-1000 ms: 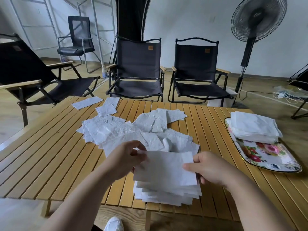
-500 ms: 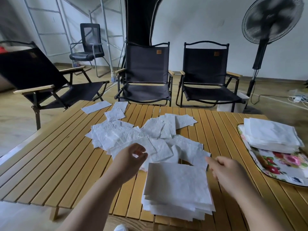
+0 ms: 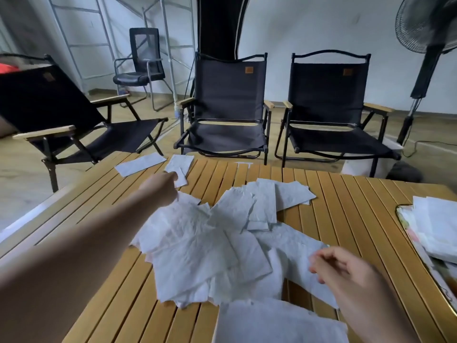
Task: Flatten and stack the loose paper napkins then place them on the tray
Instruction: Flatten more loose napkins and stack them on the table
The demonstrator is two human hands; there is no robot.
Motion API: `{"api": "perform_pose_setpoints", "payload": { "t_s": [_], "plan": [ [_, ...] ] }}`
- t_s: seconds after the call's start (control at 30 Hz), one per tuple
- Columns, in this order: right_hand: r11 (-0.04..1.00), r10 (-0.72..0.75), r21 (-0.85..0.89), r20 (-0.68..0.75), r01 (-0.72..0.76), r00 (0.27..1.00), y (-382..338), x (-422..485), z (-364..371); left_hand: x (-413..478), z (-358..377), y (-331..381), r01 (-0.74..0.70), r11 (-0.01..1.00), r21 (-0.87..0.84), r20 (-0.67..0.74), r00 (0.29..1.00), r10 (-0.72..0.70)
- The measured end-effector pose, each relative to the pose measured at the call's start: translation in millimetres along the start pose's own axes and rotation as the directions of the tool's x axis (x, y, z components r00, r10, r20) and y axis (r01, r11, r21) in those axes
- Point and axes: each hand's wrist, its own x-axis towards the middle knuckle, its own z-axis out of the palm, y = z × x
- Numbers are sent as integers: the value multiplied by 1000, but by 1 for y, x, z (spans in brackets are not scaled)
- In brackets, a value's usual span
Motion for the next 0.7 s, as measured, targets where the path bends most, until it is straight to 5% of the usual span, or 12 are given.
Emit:
{"api": "perform_pose_setpoints", "payload": {
  "t_s": [0.2, 0.37, 0.7],
  "plan": [
    [999, 45, 19, 0, -45, 999, 2, 14, 7, 45, 21, -23, 34, 987, 157, 77, 996, -46],
    [999, 26, 26, 21, -27, 999, -1, 15, 7, 44, 26, -24, 55, 991, 126, 31, 998, -59],
    [998, -23, 57, 23, 21, 999, -4, 8, 3, 22, -4, -25, 25, 966, -257, -268, 959, -96]
  ]
}}
